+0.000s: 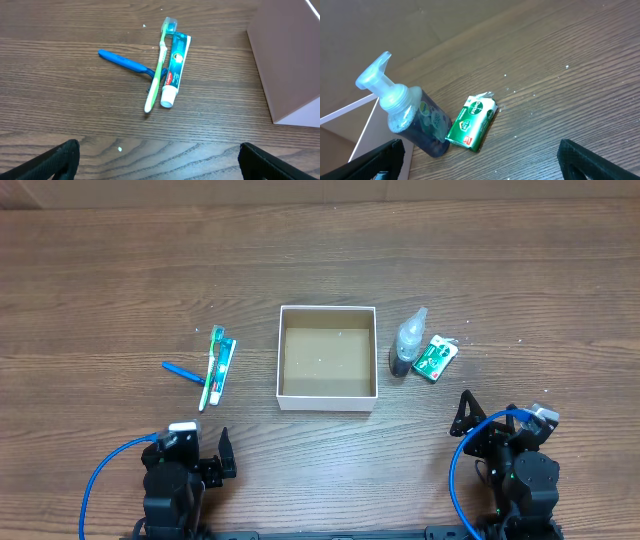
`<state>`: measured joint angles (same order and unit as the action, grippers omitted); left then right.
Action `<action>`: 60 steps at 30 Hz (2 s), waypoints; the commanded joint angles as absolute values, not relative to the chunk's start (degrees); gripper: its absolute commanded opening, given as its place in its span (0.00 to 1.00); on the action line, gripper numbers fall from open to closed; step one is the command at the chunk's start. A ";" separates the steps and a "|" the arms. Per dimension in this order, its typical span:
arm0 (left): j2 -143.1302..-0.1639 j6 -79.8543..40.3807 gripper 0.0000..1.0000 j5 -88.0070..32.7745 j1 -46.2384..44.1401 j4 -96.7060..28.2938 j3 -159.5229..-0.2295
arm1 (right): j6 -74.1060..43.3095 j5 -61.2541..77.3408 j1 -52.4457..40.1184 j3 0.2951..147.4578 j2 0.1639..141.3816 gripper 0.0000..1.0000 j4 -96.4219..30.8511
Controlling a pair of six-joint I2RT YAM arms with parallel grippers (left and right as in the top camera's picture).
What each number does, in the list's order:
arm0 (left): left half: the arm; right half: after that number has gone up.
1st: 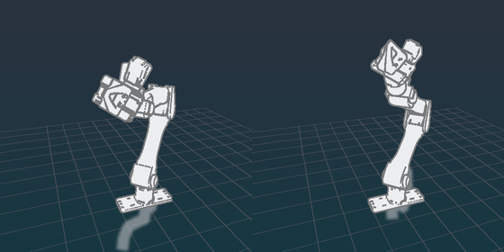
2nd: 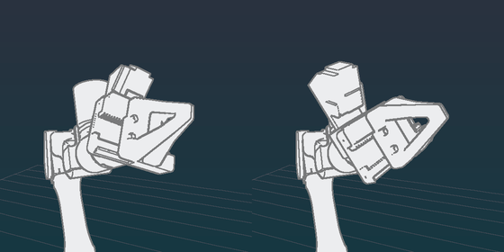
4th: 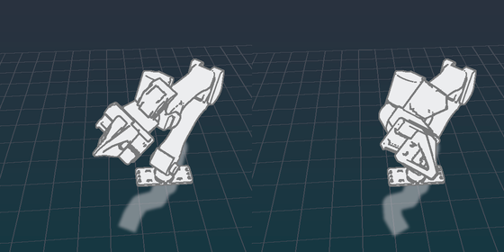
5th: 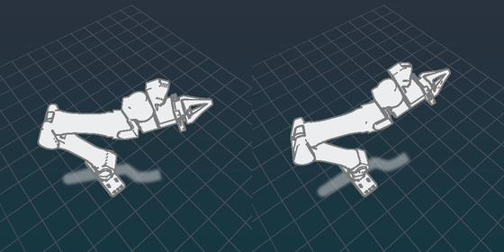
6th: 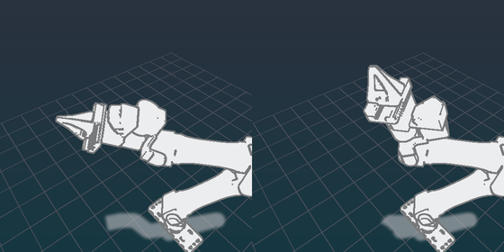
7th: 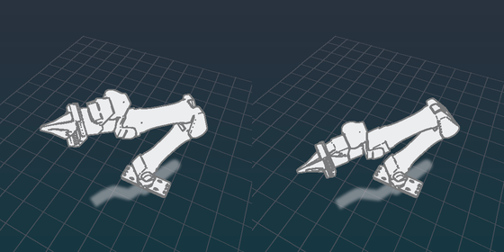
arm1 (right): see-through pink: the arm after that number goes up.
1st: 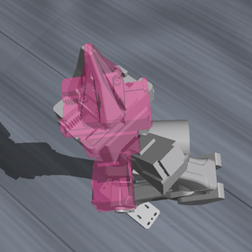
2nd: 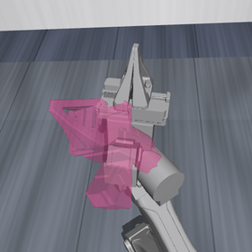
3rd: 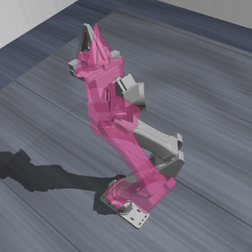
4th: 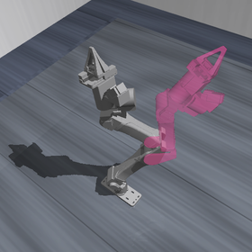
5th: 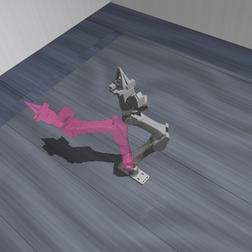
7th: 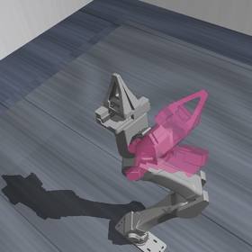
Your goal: Pack container
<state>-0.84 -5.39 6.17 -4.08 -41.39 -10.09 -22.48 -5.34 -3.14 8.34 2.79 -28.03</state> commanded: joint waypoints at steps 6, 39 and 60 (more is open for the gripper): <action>-0.27 -4.47 1.00 5.72 -3.77 -41.58 -9.34 | -22.31 -5.93 -3.20 7.88 2.22 1.00 -27.75; -0.27 -4.47 1.00 5.72 -3.77 -41.58 -9.34 | -22.65 10.52 -3.25 13.72 5.28 1.00 -22.55; -0.27 -4.47 1.00 5.72 -3.77 -41.58 -9.32 | -15.75 7.05 -11.22 86.30 77.73 0.98 -60.20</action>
<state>-0.86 -5.37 6.17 -4.08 -41.56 -10.09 -14.59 13.52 -7.33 81.10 72.58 -58.30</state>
